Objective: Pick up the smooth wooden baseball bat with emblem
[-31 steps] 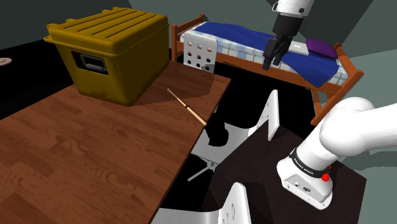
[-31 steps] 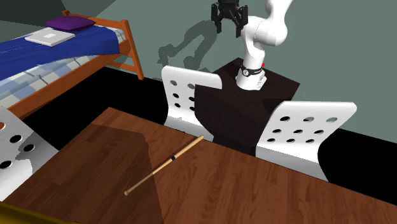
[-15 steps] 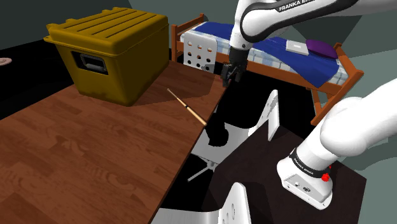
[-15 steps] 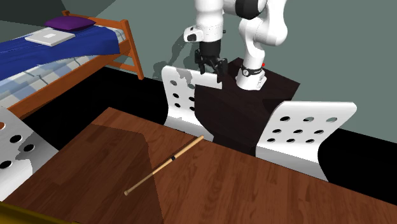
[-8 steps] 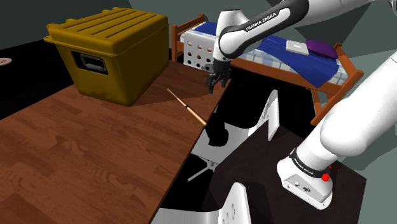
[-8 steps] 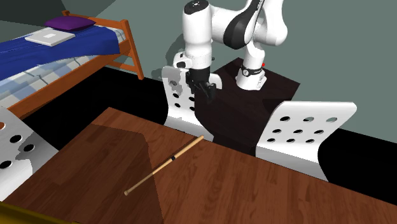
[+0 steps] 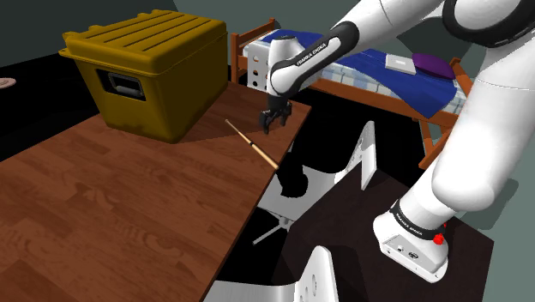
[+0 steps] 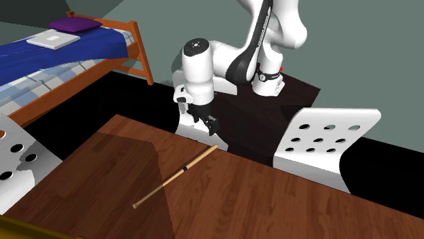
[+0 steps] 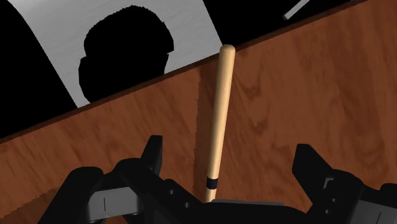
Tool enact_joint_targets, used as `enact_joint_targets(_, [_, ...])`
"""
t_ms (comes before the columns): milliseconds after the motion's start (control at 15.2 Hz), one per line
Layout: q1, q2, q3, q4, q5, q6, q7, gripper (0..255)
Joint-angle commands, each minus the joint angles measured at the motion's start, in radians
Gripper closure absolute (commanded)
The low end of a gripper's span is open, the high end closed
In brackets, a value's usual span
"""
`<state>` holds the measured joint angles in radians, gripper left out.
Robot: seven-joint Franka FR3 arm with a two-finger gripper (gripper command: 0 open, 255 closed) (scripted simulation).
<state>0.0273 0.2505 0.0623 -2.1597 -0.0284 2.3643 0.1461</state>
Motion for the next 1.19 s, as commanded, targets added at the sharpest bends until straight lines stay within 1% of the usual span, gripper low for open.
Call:
enact_joint_targets(0, [0.004, 0.085, -0.006, 0.065, -0.017, 0.021, 0.013, 0])
enact_joint_targets(396, [0.028, 0.325, -0.027, 0.285, -0.053, 0.043, 0.052, 0])
enact_joint_targets(792, [0.048, 0.566, -0.047, 0.556, -0.07, 0.016, 0.075, 0])
enact_joint_targets(1122, [0.05, 0.62, -0.049, 0.577, -0.072, 0.05, 0.077, 0])
